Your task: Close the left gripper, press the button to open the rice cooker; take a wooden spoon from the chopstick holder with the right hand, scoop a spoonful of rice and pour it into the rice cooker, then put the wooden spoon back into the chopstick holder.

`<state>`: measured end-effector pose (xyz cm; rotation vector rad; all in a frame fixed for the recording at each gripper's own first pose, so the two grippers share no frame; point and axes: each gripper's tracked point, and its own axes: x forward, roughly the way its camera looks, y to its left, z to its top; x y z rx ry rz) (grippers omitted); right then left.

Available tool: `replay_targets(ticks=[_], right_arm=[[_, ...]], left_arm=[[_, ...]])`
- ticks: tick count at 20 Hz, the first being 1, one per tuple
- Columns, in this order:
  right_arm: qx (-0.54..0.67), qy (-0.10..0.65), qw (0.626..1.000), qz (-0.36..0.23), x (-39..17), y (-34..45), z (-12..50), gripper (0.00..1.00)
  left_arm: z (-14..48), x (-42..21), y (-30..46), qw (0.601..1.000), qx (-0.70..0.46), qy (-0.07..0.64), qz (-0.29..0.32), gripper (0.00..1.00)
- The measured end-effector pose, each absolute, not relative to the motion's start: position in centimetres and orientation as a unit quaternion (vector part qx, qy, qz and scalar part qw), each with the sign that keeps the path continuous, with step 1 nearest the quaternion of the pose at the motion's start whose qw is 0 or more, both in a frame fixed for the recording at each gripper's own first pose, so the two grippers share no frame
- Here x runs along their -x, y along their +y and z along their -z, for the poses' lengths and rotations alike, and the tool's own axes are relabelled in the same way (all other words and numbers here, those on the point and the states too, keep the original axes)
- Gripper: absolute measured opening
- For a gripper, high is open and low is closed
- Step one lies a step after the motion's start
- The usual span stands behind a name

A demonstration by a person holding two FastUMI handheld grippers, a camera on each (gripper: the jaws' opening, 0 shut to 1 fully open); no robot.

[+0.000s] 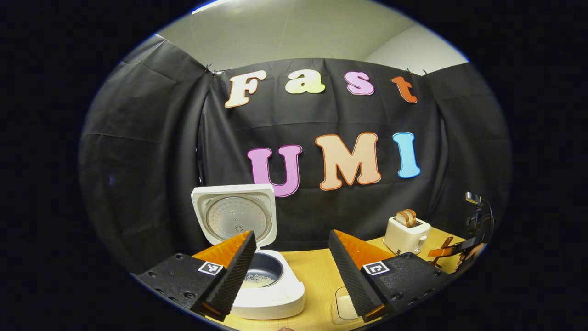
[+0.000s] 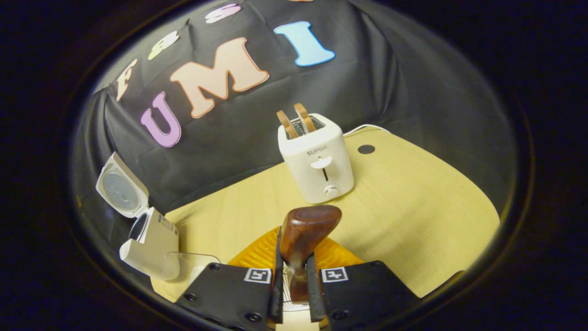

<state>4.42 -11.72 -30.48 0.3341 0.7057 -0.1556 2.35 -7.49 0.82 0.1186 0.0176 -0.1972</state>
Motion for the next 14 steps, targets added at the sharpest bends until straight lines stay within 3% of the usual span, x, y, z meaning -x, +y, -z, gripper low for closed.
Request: replay_targets(ticks=[2,3,9,14], right_arm=[[-0.154,0.343,0.923,0.078,-3.9,-12.1,29.9,0.36],[-0.154,0.345,0.923,0.077,-3.6,-12.1,29.7,0.31],[-0.082,0.300,0.945,0.105,-2.5,-14.8,25.0,1.00],[-0.036,0.237,0.964,0.112,-2.7,-15.1,19.2,0.99]], left_arm=[[-0.8,-2.3,-7.6,0.993,-0.059,0.009,0.100,0.94],[-0.9,-2.4,-7.6,0.993,-0.058,0.010,0.101,0.93],[-1.6,-2.8,-7.1,0.994,-0.049,0.000,0.102,0.94],[-1.9,-3.9,-5.7,0.995,-0.044,0.001,0.091,0.93]])
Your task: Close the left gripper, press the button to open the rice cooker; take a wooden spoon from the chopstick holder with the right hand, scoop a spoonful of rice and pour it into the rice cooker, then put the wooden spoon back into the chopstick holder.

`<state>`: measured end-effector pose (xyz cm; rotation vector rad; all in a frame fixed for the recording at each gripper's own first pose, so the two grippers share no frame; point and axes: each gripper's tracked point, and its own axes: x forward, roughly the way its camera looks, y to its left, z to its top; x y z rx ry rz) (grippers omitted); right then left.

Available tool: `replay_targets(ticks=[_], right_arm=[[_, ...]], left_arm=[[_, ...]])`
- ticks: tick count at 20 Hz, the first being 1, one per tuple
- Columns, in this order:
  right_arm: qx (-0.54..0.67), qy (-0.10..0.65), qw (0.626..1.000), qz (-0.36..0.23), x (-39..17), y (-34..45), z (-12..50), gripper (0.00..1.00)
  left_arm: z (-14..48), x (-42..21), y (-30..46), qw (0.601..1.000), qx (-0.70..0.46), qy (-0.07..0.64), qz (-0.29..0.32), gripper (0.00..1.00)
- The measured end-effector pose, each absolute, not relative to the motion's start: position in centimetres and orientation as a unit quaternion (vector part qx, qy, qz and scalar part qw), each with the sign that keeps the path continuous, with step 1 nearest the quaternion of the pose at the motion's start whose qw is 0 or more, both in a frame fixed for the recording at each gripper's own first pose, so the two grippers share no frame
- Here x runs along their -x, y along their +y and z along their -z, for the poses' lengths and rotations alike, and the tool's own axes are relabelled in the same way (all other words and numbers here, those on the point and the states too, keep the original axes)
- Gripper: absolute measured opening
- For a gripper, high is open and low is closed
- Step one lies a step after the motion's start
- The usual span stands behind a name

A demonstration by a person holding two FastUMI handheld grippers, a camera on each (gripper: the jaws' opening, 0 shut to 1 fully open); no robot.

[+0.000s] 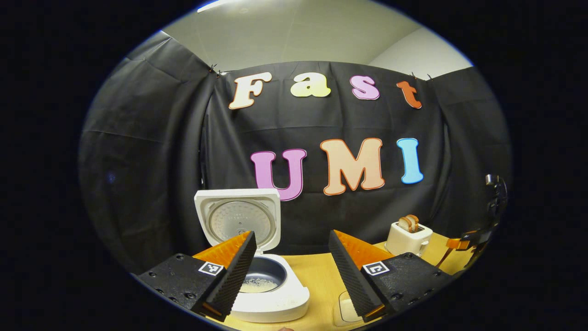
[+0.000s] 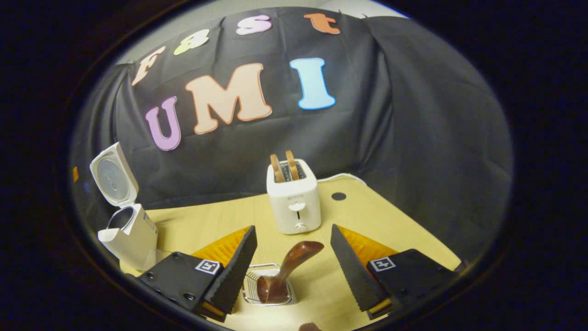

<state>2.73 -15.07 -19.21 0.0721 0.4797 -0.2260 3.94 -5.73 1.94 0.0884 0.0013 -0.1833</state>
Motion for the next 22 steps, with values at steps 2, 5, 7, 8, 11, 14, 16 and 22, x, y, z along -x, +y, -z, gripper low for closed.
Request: replay_targets(ticks=[2,5,7,8,11,14,16,22], right_arm=[[-0.023,0.214,0.971,0.100,-3.0,-13.8,16.8,0.99],[-0.005,0.183,0.980,0.079,-3.2,-11.7,13.8,1.00],[0.003,0.169,0.983,0.068,-3.3,-10.6,12.4,1.00],[0.008,0.164,0.984,0.064,-3.4,-10.1,12.0,1.00],[0.020,0.152,0.987,0.053,-3.2,-8.9,10.7,1.00],[0.033,0.149,0.987,0.047,-2.8,-8.0,10.1,1.00],[0.041,0.147,0.987,0.045,-2.3,-7.7,10.0,1.00],[0.056,0.151,0.985,0.056,-0.9,-8.0,10.1,1.00]], left_arm=[[-2.6,-4.8,-4.9,0.996,-0.036,-0.001,0.086,0.94],[-3.8,-6.4,-2.9,0.997,-0.036,-0.007,0.068,0.93],[-4.7,-7.6,-1.8,0.997,-0.037,-0.012,0.063,0.92],[-5.3,-8.2,-1.3,0.997,-0.037,-0.014,0.061,0.93],[-7.6,-10.4,0.4,0.998,-0.030,-0.028,0.051,0.92],[-9.1,-12.9,1.8,0.998,-0.032,-0.030,0.039,0.93],[-9.8,-14.8,2.3,0.999,-0.025,-0.027,0.039,0.94],[-10.0,-20.8,3.3,0.999,-0.024,-0.010,0.037,0.92]])
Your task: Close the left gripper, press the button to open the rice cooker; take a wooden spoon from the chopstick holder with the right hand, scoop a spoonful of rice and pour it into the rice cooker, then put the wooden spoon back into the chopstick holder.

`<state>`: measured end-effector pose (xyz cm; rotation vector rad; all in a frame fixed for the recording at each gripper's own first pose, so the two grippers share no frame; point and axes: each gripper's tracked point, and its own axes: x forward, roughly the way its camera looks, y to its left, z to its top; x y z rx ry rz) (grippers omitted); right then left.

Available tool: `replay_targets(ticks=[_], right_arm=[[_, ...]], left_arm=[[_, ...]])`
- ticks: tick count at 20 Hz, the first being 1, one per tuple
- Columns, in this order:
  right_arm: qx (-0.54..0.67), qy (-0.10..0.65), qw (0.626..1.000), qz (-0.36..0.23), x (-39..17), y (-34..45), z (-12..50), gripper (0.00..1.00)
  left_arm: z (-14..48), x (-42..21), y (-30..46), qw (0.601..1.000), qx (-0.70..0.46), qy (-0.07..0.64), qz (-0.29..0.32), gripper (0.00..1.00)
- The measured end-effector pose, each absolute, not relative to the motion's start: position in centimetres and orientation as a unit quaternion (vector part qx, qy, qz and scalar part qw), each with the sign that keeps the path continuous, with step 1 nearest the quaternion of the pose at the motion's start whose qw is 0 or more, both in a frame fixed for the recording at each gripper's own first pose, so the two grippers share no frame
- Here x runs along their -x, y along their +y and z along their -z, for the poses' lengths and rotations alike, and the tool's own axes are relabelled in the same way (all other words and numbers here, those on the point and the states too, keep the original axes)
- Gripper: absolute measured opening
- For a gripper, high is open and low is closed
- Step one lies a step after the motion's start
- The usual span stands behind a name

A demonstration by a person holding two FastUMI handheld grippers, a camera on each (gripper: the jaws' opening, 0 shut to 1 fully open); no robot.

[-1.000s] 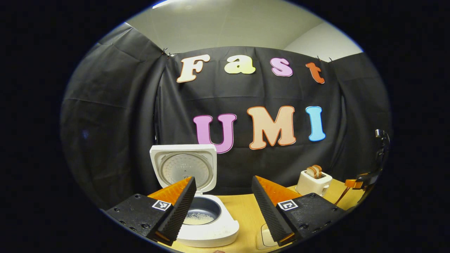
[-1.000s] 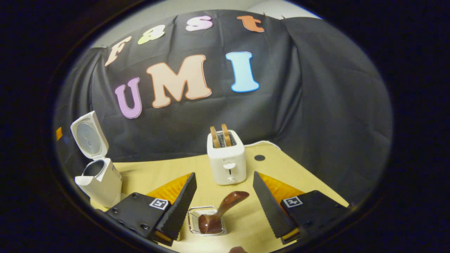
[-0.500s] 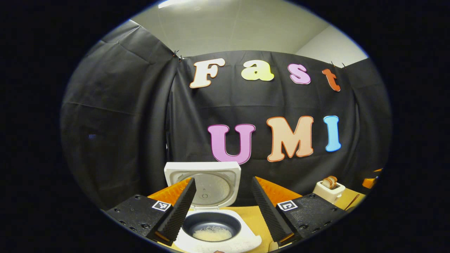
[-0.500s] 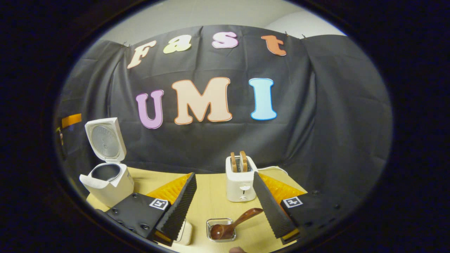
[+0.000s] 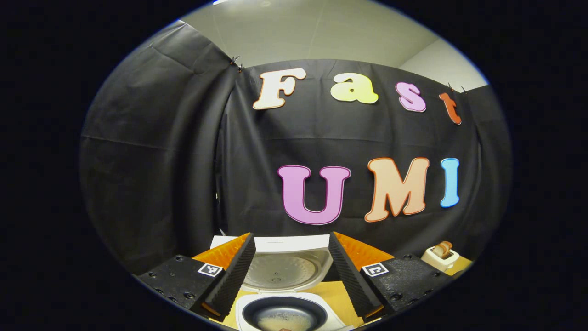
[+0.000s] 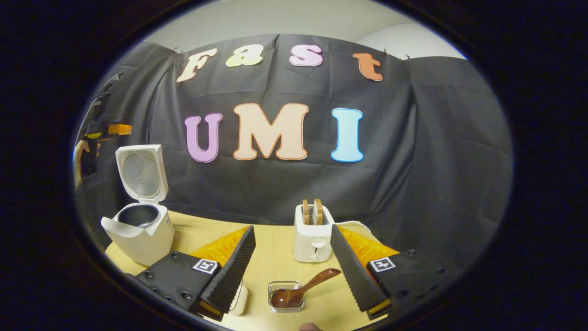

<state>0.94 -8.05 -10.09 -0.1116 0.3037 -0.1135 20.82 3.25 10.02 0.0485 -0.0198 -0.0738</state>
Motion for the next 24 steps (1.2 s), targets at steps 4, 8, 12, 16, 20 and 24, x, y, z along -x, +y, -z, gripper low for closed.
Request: replay_targets(ticks=[4,8,12,16,20,24], right_arm=[[0.057,0.160,0.982,0.077,0.3,-9.3,10.4,1.00],[0.060,0.166,0.979,0.100,1.4,-10.8,10.5,1.00],[0.062,0.168,0.978,0.106,1.5,-10.9,10.6,1.00],[0.070,0.167,0.979,0.097,0.9,-9.9,10.5,1.00],[0.073,0.164,0.981,0.079,-0.1,-8.5,10.6,1.00],[0.068,0.163,0.983,0.057,-1.0,-7.0,10.9,1.00]], left_arm=[[-9.8,-24.9,3.9,0.999,-0.034,-0.001,0.029,0.93],[-8.6,-28.6,4.4,0.999,-0.042,0.012,0.023,0.93],[-6.9,-31.9,4.9,0.998,-0.044,0.031,0.012,0.91],[-4.5,-33.2,5.1,0.996,-0.057,0.062,0.007,0.92],[-4.5,-33.0,5.1,0.997,-0.039,0.064,0.000,0.94],[-4.6,-32.4,5.1,0.997,-0.037,0.065,-0.001,0.94]])
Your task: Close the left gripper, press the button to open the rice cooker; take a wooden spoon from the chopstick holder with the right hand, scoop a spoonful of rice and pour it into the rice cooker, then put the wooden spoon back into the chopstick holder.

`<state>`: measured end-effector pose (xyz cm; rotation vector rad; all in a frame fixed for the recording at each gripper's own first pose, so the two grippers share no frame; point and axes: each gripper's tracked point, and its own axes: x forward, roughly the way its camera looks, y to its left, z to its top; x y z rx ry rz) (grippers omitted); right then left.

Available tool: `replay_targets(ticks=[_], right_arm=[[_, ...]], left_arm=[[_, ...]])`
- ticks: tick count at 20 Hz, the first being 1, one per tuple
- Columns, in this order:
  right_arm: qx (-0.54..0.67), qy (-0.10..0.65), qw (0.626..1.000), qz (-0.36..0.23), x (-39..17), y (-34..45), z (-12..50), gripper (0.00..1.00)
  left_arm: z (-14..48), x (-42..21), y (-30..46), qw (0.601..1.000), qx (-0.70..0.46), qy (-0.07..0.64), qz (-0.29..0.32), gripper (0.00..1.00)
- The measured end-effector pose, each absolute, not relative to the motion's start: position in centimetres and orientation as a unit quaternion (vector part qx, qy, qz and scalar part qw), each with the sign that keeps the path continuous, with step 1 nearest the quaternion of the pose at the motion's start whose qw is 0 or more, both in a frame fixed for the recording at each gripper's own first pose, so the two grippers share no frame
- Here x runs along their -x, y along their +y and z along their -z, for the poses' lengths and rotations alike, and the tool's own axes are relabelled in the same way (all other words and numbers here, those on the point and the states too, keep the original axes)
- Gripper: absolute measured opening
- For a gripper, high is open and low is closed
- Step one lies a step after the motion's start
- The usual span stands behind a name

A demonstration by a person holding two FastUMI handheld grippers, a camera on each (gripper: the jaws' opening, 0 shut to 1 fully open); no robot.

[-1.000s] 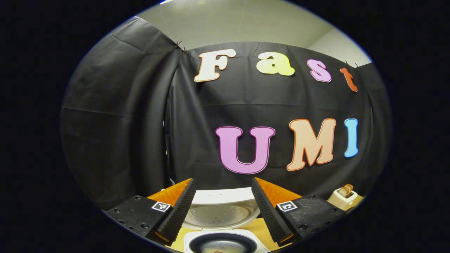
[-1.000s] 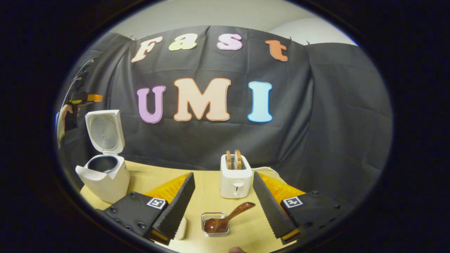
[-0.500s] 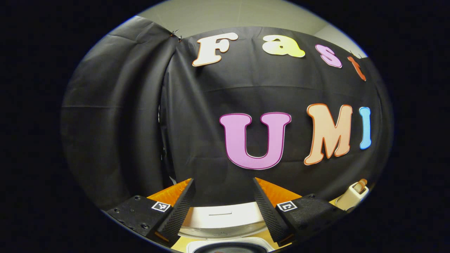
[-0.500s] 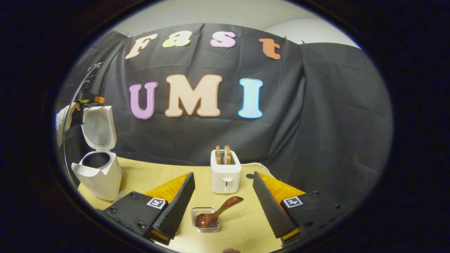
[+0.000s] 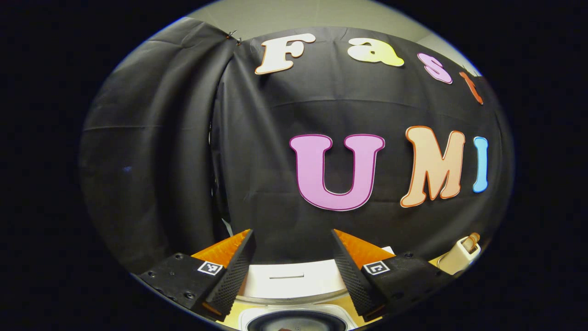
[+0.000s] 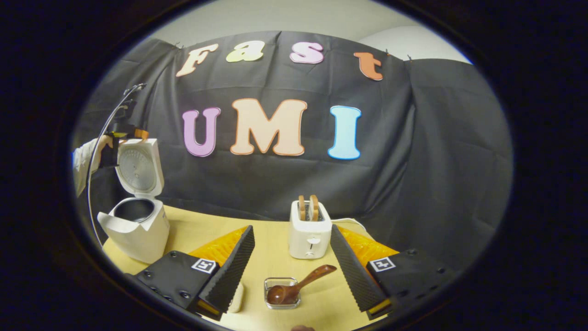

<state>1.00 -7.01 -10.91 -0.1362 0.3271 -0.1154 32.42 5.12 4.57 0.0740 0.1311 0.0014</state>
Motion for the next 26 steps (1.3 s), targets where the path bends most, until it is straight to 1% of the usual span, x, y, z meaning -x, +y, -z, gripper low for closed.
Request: replay_targets(ticks=[5,9,18,26], right_arm=[[0.065,0.164,0.984,0.036,-1.0,-5.8,11.4,1.00],[0.059,0.163,0.985,0.020,-1.4,-4.9,11.4,1.00],[0.056,0.161,0.985,0.003,-1.4,-4.2,11.2,1.00],[0.051,0.158,0.986,-0.020,-1.6,-2.7,11.3,1.00]], left_arm=[[-4.3,-32.0,5.2,0.997,-0.032,0.072,0.003,0.95],[-4.3,-31.4,5.0,0.997,-0.027,0.077,0.011,0.94],[-4.4,-31.4,5.2,0.996,0.002,0.088,0.011,0.93],[-3.5,-31.4,5.3,0.994,0.002,0.105,0.010,0.93]])
